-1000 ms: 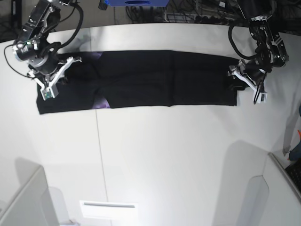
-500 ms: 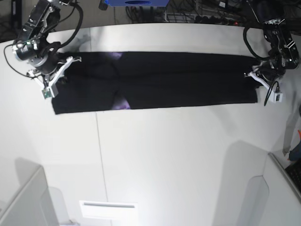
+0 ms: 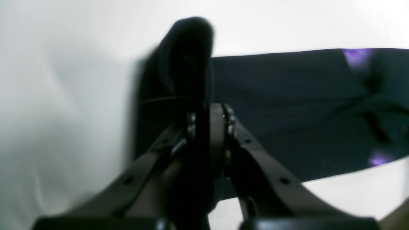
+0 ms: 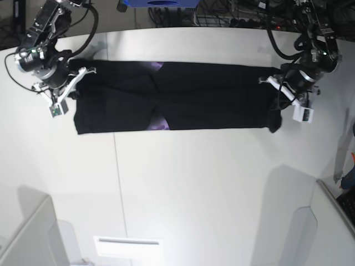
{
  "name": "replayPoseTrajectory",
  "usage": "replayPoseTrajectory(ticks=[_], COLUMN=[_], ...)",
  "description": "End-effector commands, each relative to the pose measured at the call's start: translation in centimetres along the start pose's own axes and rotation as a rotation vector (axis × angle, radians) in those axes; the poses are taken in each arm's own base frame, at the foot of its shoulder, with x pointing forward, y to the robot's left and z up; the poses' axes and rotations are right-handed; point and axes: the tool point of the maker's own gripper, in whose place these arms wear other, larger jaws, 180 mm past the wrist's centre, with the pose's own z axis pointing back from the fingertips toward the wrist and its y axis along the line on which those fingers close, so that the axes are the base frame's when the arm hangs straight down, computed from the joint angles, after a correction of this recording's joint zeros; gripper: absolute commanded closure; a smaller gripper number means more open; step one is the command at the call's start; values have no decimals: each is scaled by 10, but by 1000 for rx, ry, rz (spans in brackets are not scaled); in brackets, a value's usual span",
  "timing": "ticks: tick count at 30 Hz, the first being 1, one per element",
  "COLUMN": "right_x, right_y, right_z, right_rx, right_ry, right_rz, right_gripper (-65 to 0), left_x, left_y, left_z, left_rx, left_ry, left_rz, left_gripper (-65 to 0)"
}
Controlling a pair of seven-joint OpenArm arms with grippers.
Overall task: Fold the T-shirt properly
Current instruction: 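Lift the strip end with the left gripper and fold it toward the right gripper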
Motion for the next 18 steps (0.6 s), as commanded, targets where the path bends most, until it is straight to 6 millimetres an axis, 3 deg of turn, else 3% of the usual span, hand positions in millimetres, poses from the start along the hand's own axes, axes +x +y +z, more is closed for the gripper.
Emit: replayPoseTrajectory(ticks=[1,3,10,15,18], right_x=[13,13,11,12,12], right_y=[-2,-3,-3,-3,-3], right_z=[4,5,5,5,5], right_rx=[-6,-7,-8,-8,-8], right_ry=[-48,-48,-43,-45,-46], right_rz=[10,9,10,10,10], right_gripper=[0,0,0,0,0], left_x=[5,-2,12,9,-1], left_y=[-9,-35,-98,-125,-131], left_z=[-2,-13,-38,-55,-62], left_rx=[-15,-70,-196,-265,-280], left_ry=[-19,1,-2,33,69], left_rz=[1,24,72,57,60], left_gripper=[0,0,0,0,0])
